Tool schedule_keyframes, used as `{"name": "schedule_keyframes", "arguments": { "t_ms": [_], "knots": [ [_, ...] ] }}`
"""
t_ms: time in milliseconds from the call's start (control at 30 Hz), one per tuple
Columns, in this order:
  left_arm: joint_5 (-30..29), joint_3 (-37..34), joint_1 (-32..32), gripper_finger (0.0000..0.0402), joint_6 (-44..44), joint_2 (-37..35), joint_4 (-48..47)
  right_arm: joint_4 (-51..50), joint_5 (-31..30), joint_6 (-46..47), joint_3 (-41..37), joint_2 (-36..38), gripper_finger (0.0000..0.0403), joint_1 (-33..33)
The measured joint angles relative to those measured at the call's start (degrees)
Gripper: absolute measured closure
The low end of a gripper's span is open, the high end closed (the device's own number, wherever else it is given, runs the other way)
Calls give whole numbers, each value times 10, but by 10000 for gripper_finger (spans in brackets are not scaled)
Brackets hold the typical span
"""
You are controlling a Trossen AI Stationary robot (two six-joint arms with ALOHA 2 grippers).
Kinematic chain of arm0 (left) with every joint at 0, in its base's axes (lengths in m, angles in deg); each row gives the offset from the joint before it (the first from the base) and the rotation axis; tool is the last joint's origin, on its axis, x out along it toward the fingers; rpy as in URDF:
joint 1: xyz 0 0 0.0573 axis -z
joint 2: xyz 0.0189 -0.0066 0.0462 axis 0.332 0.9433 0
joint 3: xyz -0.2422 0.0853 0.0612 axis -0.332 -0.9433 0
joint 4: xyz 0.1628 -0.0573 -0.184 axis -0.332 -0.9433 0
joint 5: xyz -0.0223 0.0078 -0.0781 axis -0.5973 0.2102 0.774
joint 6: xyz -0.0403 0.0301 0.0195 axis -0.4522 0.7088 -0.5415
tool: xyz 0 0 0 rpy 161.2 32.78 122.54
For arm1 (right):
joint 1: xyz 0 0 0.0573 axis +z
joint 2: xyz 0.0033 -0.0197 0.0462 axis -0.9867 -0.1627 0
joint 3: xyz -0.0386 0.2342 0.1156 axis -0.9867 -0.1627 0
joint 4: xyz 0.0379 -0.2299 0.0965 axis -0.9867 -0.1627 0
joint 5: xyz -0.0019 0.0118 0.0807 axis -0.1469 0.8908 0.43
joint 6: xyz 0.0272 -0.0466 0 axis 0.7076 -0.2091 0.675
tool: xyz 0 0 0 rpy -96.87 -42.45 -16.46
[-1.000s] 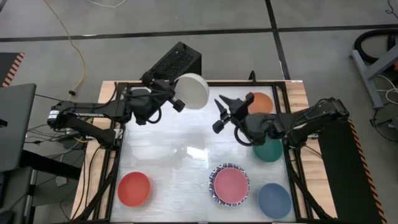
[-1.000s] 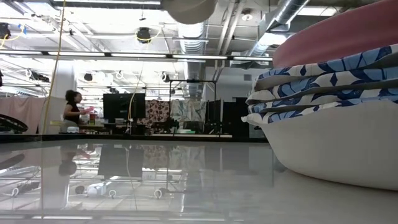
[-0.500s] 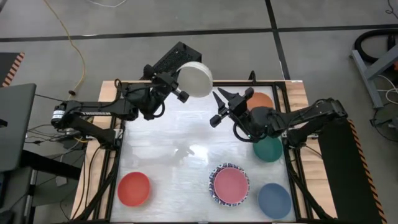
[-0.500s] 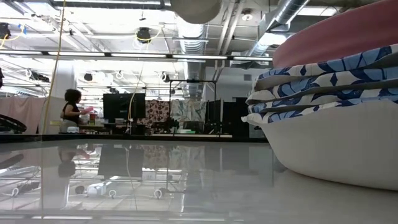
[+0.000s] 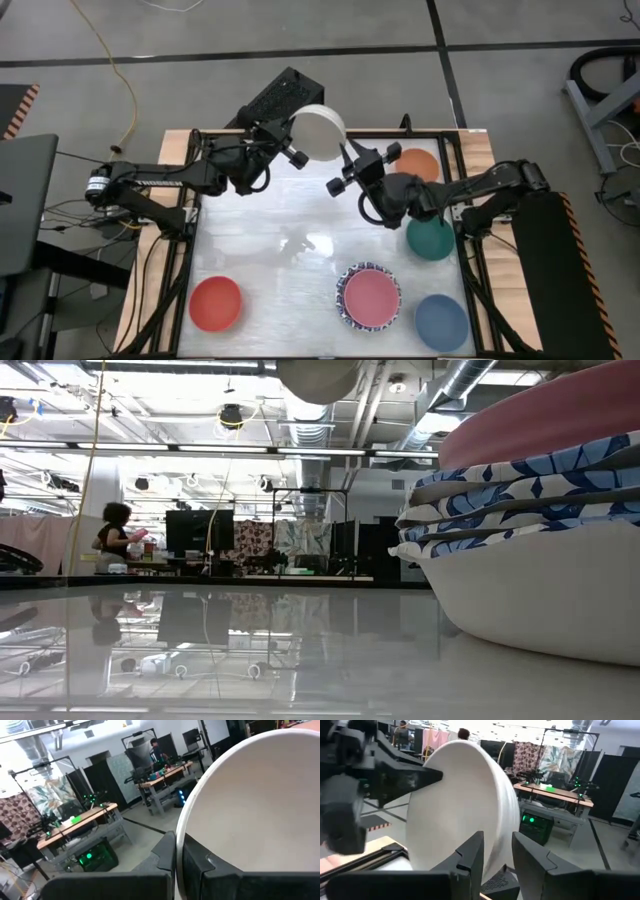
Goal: Nest bowls inside each other
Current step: Stack the gray bowl on top of the pink bowl
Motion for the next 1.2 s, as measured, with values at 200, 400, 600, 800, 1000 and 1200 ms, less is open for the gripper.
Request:
{"name": "schedule_keyframes", "arguments": {
  "t_ms": [200, 400, 600, 800, 1000, 1200],
  "knots": [
    [3, 0, 3, 401, -16, 0, 1, -1, 1, 7, 0, 1, 280, -18],
    [15, 0, 18, 402, -8, 0, 1, -7, 7, 27, 0, 1, 280, -39],
    [21, 0, 26, 401, -8, 0, -1, -54, 29, 93, 0, 1, 291, -58],
    [28, 0, 29, 400, -4, 0, -7, -139, 41, 190, 0, 2, 365, -73],
    [62, 0, 29, 390, -33, 0, -31, -167, 57, 239, 0, 2, 392, -85],
    [116, 1, 31, 316, -66, -9, -116, -260, 123, 343, 0, 7, 396, -98]
  ]
}}
